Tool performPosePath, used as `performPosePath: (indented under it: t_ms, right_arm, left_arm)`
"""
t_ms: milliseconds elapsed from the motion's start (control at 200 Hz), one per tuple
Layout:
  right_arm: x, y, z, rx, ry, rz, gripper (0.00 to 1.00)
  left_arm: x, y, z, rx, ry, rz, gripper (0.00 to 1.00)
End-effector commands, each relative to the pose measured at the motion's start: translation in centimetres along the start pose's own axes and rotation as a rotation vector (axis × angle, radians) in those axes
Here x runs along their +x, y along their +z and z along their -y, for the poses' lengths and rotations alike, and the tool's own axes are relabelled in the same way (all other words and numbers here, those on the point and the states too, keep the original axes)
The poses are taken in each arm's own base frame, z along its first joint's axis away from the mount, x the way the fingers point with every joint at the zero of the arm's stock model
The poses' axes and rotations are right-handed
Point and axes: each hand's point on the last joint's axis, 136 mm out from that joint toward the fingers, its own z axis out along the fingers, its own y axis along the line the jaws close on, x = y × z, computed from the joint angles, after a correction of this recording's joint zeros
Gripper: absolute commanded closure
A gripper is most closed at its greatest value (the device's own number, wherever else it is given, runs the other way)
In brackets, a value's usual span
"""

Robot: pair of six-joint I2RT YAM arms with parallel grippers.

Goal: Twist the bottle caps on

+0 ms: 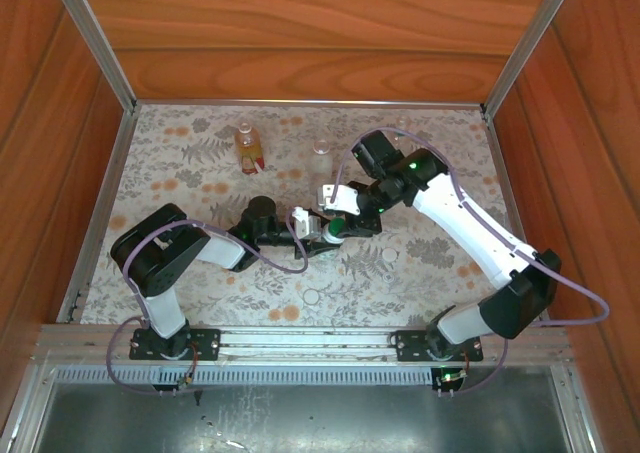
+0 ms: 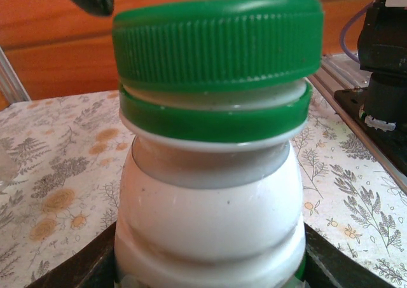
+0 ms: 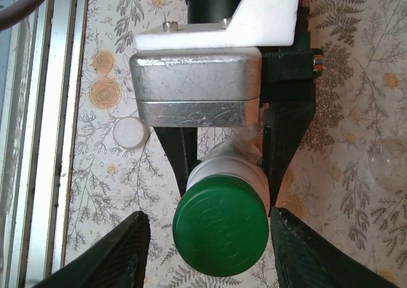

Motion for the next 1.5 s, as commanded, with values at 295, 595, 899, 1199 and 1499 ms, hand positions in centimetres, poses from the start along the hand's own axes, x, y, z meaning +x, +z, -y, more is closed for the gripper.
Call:
performPosePath:
  t_ms: [295,595,899,1199,1499]
  right_arm:
    - [0.4,0.6,0.2,-0.028,-0.029,-0.051,0.54]
    - [0.3,1.0,0.4,-0.039,-0.013,-0.048,0.58]
    - [0.2,1.1,1.1,0.015,0.169,-0.036,0.80]
    - [2.5,1.3,3.8,0.349,1.009,-0.077,1.00]
    - [1.6,0.6,1.9,0.335,1.117,-0.097,0.68]
  left_arm:
    - [2.8,-0.4,2.1,0.060,-0.080,-0.072,0.51]
    - [2.7,-0.4,2.0,0.056,-0.081,-0.070,0.51]
    - [2.0,-0.3,-0.1,-0.051,-0.077,-0.076,0.51]
    - [0.6,-0.3,-4.7,-0.283,-0.064,-0.082,0.51]
    - [0.9,0.3,-4.0,-0.237,-0.087,-0.078,0.51]
